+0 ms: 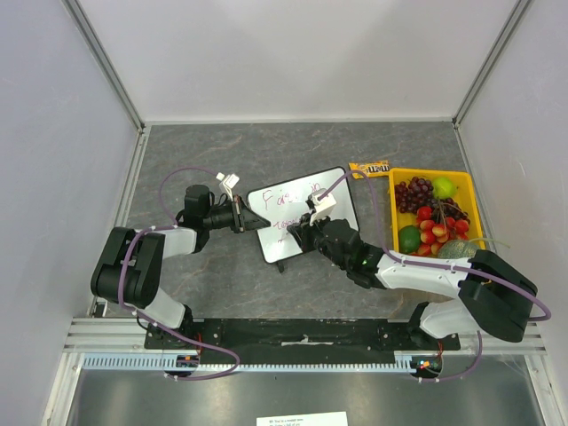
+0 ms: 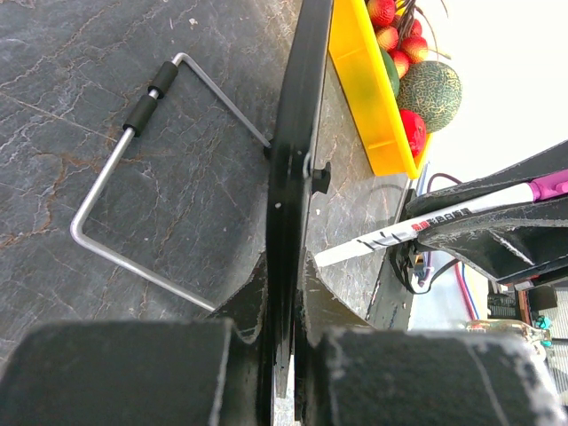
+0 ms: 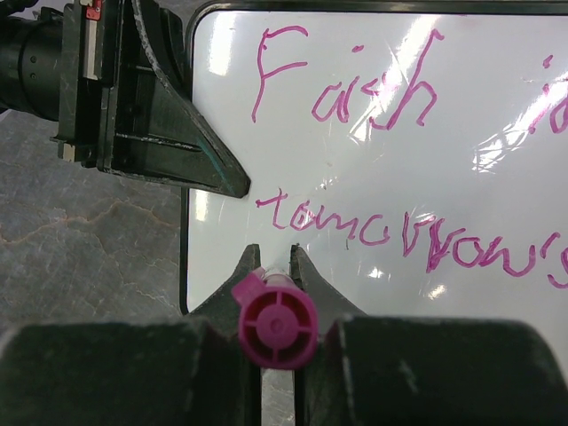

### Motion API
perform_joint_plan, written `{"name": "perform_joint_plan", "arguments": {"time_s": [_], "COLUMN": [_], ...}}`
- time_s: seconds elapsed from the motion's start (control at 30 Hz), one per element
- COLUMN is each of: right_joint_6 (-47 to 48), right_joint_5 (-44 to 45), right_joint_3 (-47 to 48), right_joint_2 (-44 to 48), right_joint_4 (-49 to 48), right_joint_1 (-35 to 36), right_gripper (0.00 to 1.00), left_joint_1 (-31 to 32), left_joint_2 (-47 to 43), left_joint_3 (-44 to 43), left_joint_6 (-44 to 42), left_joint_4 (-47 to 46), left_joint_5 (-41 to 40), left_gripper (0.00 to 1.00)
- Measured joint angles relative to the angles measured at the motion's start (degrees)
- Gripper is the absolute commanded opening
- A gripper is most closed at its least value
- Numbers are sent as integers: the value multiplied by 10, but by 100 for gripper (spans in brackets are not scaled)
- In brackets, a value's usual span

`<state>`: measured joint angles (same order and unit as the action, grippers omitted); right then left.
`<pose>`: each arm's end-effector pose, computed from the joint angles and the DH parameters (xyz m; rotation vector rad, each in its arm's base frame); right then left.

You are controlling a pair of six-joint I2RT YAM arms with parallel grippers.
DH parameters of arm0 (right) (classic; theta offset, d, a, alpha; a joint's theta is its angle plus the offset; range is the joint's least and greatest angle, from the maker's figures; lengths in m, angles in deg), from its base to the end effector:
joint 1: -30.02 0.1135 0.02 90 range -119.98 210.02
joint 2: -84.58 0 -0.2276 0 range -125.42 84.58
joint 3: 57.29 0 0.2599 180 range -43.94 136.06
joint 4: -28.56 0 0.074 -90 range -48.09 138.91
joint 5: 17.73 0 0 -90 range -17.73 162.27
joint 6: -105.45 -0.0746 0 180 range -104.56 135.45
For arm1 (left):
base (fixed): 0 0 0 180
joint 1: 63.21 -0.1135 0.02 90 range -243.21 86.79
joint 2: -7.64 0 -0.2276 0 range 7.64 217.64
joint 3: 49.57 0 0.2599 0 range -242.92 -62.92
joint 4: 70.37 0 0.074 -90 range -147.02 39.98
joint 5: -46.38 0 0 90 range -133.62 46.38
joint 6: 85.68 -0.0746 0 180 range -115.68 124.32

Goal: Write a sentence on the whiteboard
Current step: Write on the whiteboard with the whiteboard.

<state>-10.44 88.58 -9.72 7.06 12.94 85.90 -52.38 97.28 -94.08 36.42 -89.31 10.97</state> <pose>0.2064 0.2673 0.1699 -0.2820 1.8547 0.7458 0.2902 -0.1174 0.1052 0.2634 2.0925 -1.4217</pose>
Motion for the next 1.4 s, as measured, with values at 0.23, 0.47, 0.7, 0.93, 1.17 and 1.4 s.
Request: {"name": "perform_joint_plan", "arguments": {"time_s": [0.23,0.47,0.7,0.93,1.17,1.4], "right_joint_6": [1,-1,-1,-4,-28,-53], "right_joint_5": [-12,-23,-37,-60,-73,-68], "right_joint_3": [0,-8,-16,-18,-18,-28], "right_joint_2": [0,8,17,14,3,40], "right_joint_4": [8,21,40,46,39,19], "right_joint_1": [0,0,0,0,0,-6], "right_gripper": [0,0,0,0,0,0], "left_joint_1": [-1,-1,-2,-2,-3,-3], "left_joint_2": [2,4,6,7,7,8], "left_joint_3": [0,-1,-2,-2,-2,-3], "left_joint_6": [0,0,0,0,-3,-2], "left_joint_4": [0,-2,-3,-5,-5,-4], "left_joint_5": [1,4,6,9,9,11], "left_gripper": [2,2,2,2,2,2]}}
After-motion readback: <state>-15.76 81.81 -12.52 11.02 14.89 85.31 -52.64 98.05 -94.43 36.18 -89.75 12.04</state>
